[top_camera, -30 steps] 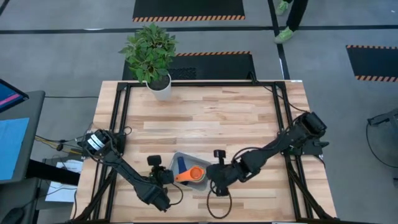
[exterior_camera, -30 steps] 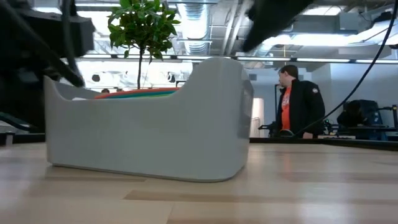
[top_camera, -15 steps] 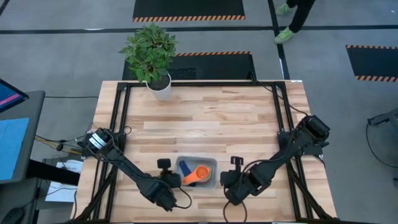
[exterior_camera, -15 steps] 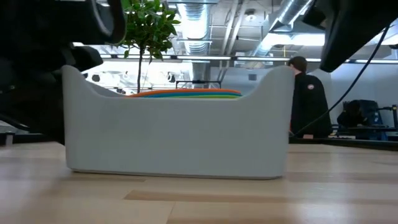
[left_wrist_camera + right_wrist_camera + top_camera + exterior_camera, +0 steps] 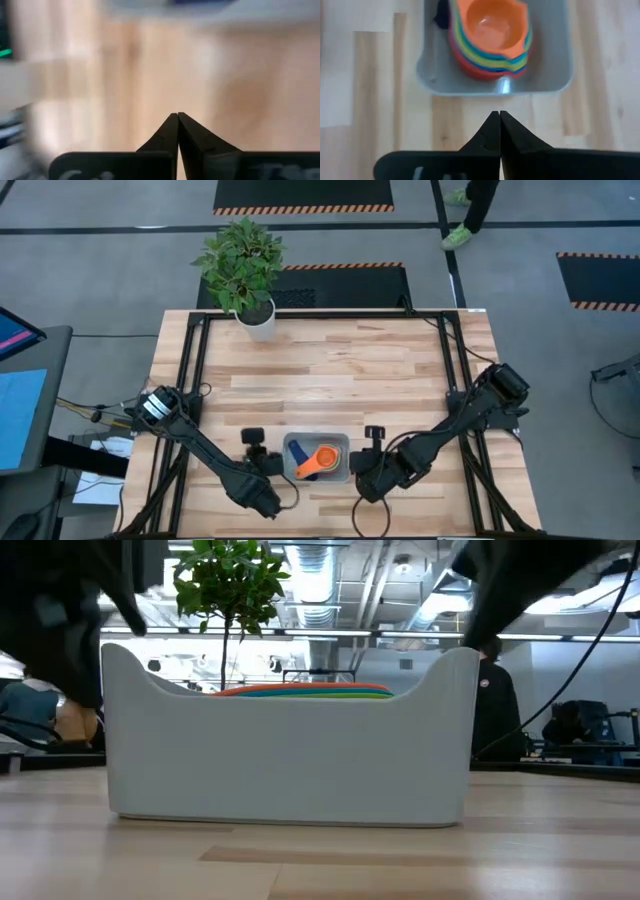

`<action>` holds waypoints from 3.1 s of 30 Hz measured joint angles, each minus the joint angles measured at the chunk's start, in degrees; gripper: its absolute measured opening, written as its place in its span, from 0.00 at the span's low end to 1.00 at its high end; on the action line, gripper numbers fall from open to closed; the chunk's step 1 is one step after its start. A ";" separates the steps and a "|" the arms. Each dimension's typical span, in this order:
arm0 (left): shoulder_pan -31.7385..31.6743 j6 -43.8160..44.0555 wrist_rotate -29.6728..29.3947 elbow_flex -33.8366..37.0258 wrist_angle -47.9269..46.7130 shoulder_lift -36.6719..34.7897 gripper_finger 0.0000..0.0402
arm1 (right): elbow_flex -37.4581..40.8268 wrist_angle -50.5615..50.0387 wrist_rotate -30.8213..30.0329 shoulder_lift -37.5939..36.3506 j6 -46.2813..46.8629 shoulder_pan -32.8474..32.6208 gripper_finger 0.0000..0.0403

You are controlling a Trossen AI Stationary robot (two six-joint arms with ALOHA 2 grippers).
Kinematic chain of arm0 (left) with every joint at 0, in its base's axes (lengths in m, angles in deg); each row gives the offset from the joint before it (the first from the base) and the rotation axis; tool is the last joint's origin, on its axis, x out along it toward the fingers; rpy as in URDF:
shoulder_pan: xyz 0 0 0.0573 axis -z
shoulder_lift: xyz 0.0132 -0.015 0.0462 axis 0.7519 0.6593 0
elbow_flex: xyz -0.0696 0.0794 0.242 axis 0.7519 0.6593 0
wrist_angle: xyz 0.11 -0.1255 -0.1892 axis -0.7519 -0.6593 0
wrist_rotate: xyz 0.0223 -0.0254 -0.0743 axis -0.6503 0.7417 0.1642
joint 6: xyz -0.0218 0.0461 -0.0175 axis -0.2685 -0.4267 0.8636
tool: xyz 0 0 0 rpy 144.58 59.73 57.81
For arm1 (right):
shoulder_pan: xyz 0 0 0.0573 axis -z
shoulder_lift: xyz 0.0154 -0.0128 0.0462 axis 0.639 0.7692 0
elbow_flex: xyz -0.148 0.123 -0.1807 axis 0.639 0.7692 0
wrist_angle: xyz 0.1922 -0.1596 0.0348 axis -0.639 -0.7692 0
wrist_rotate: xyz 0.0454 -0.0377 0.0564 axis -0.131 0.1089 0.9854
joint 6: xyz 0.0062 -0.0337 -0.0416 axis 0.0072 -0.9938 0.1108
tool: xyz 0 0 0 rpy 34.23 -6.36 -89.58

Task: Nest measuring cups in basket
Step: Remove the stacked measuring cups from the gray bin

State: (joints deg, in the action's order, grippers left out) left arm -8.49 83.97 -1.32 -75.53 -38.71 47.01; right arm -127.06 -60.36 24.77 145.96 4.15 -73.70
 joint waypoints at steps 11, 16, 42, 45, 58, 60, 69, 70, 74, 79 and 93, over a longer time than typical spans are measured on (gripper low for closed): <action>0.52 4.17 -5.87 11.16 -12.98 -9.20 0.00 | -1.24 8.26 -7.04 -0.07 -11.65 11.95 0.06; -3.24 6.65 -12.84 17.66 -13.40 -18.87 0.00 | -6.58 7.68 -9.47 -0.07 -20.44 18.31 0.02; -37.97 -37.56 11.90 19.52 29.27 -43.98 0.00 | -13.40 4.23 45.23 0.79 -24.37 40.97 0.07; -38.81 -34.68 11.71 19.52 27.97 -43.98 0.00 | -13.30 7.92 45.25 0.89 -20.31 39.95 0.08; -40.77 -31.48 6.92 19.52 16.39 -43.98 0.00 | -23.13 10.59 38.84 5.77 -16.92 27.42 0.04; -41.28 -31.30 6.95 19.52 14.51 -43.95 0.00 | -26.94 9.41 36.79 7.94 -16.40 26.55 0.05; -42.24 -30.49 6.94 19.52 12.28 -43.97 0.00 | -44.13 -6.98 33.65 18.45 -17.87 23.46 0.04; -42.24 -30.51 6.94 19.52 12.22 -43.98 0.00 | -45.17 -8.79 33.67 19.31 -18.00 23.04 0.04; -42.26 -30.55 6.86 19.52 12.31 -43.98 0.00 | -47.00 -11.11 33.61 22.10 -18.74 21.30 0.06; -42.24 -30.12 7.02 19.52 12.77 -43.96 0.00 | -47.26 -12.24 34.33 23.10 -18.98 19.53 0.07; -42.24 -29.24 7.39 19.52 13.99 -43.95 0.00 | -47.08 -18.31 33.42 23.37 -22.53 18.61 0.08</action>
State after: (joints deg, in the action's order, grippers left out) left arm -50.74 54.73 6.06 -56.01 -24.72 3.06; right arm -174.14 -78.67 58.19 169.33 -18.38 -55.09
